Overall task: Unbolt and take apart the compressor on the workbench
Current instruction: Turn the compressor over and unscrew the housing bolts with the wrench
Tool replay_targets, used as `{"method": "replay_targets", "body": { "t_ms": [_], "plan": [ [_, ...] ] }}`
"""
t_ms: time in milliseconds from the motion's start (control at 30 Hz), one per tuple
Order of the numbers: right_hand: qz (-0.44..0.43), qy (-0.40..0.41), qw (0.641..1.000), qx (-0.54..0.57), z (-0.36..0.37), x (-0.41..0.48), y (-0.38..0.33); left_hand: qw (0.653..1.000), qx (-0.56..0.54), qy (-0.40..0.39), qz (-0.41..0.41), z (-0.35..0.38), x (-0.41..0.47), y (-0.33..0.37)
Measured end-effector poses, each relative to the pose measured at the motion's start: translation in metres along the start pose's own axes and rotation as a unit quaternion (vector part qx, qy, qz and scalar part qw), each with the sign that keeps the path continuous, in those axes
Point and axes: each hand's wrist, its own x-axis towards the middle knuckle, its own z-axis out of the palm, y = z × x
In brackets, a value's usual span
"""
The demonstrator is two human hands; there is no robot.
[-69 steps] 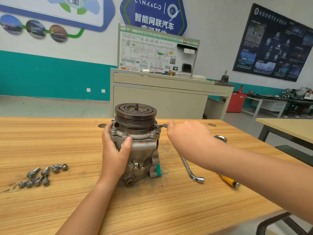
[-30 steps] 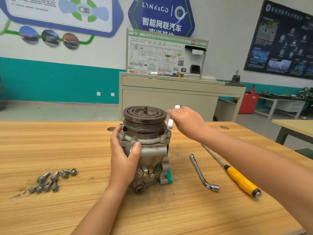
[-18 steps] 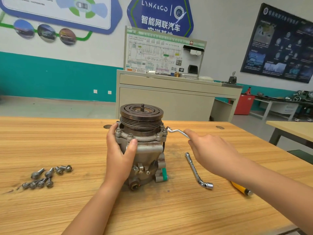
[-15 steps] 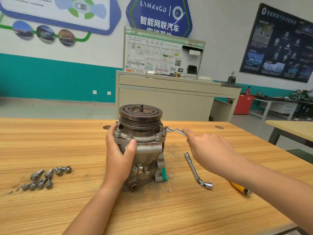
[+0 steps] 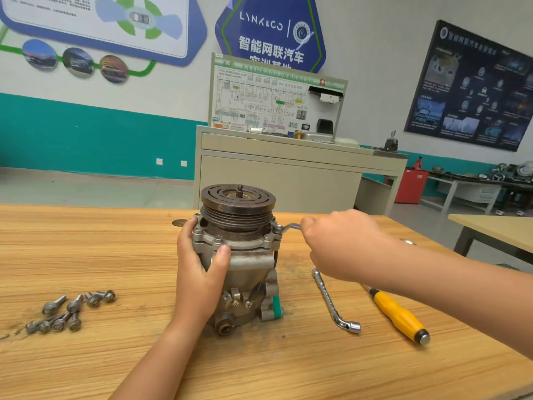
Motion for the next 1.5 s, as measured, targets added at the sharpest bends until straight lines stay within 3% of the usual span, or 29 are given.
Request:
{"method": "replay_targets", "body": {
  "t_ms": [433,833,900,967,1033,1067,1167,1267,1500],
  "plan": [
    [0.032,0.015,0.998,-0.046,0.025,0.035,0.015,1.0,0.011,0.013,0.015,0.004,-0.004,-0.002],
    [0.001,0.219,0.971,0.099,0.067,0.096,0.005,1.0,0.02,-0.001,0.008,0.002,-0.009,0.002],
    [0.068,0.247,0.943,0.213,0.073,0.091,0.0,1.0,0.018,-0.015,0.008,0.0,-0.01,0.001],
    [0.143,0.263,0.878,0.374,0.073,0.08,-0.005,0.999,0.021,-0.023,0.01,-0.002,-0.01,0.001],
    [0.153,0.242,0.819,0.497,0.069,0.065,-0.013,0.999,0.025,-0.024,0.015,-0.002,-0.01,0.0],
    [0.137,0.223,0.81,0.525,0.067,0.056,-0.017,0.999,0.027,-0.022,0.018,-0.002,-0.01,0.0],
    [0.077,0.165,0.859,0.479,0.067,0.026,-0.022,0.999,0.034,-0.019,0.021,-0.001,-0.009,0.0],
    [0.075,0.138,0.904,0.398,0.066,0.001,-0.018,0.999,0.033,-0.02,0.022,-0.001,-0.009,0.0],
    [0.086,0.139,0.954,0.251,0.053,-0.008,-0.004,0.999,0.031,-0.014,0.024,0.0,-0.009,0.0]
  ]
}}
